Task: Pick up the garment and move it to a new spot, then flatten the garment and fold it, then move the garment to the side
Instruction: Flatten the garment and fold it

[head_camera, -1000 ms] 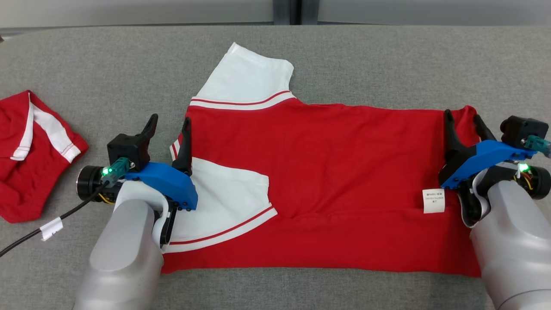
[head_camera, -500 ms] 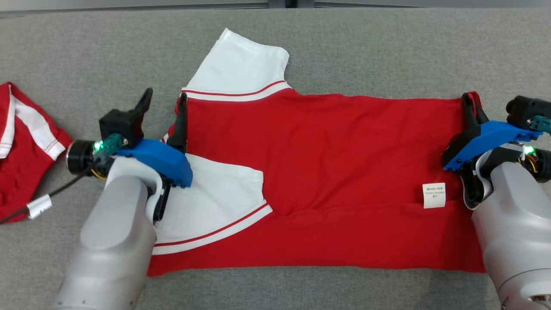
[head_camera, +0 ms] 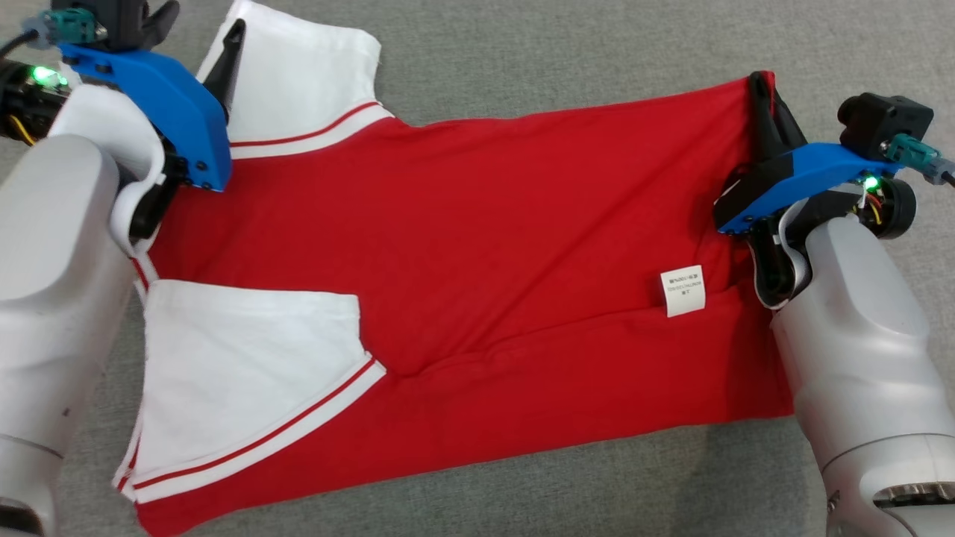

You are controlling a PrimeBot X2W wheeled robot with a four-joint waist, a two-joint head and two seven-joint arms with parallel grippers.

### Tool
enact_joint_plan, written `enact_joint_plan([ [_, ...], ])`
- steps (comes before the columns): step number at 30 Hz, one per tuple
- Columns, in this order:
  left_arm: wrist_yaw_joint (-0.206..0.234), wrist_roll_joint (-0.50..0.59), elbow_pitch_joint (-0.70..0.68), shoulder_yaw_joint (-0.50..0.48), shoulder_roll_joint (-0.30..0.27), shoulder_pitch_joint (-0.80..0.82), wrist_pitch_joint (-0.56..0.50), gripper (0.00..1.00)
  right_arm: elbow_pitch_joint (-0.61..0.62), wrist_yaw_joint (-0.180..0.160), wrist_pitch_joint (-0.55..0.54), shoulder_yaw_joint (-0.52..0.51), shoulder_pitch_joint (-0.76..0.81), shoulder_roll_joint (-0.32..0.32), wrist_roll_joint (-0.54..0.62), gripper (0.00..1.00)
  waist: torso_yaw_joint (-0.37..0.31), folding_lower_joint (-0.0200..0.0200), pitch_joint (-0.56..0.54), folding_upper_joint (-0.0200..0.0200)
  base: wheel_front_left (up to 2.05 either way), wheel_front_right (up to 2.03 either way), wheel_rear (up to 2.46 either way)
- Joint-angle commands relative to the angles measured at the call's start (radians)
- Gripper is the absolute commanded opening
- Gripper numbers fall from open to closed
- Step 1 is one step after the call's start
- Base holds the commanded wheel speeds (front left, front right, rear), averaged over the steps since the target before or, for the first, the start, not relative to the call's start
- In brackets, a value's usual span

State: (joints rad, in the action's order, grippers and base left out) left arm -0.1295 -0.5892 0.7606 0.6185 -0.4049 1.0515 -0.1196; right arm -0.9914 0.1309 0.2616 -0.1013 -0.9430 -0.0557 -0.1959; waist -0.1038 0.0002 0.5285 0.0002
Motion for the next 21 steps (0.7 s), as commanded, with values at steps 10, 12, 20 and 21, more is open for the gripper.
enact_joint_plan([
  [10, -0.001, -0.142, 0.022, 0.14, -0.13, 0.128, -0.086, 1.0, 0.074, 0.0, 0.004, 0.178, -0.023, 0.004, -0.168, 0.0, -0.09, -0.0002, 0.062, -0.0002, 0.0, 0.0, 0.0],
  [12, -0.002, -0.153, 0.041, 0.162, -0.139, 0.138, -0.095, 1.0, 0.084, 0.0, 0.004, 0.204, -0.022, 0.004, -0.191, 0.0, -0.101, -0.0002, 0.069, -0.0002, 0.0, 0.0, 0.0],
  [20, -0.001, -0.212, 0.106, 0.216, -0.137, 0.153, -0.131, 0.0, 0.103, 0.0, 0.004, 0.249, -0.025, 0.005, -0.238, 0.0, -0.115, -0.0002, 0.087, -0.0002, 0.0, 0.0, 0.0],
  [21, -0.001, -0.217, 0.109, 0.225, -0.136, 0.153, -0.134, 0.0, 0.104, 0.0, 0.004, 0.248, -0.025, 0.005, -0.239, 0.0, -0.114, -0.0002, 0.088, -0.0002, 0.0, 0.0, 0.0],
])
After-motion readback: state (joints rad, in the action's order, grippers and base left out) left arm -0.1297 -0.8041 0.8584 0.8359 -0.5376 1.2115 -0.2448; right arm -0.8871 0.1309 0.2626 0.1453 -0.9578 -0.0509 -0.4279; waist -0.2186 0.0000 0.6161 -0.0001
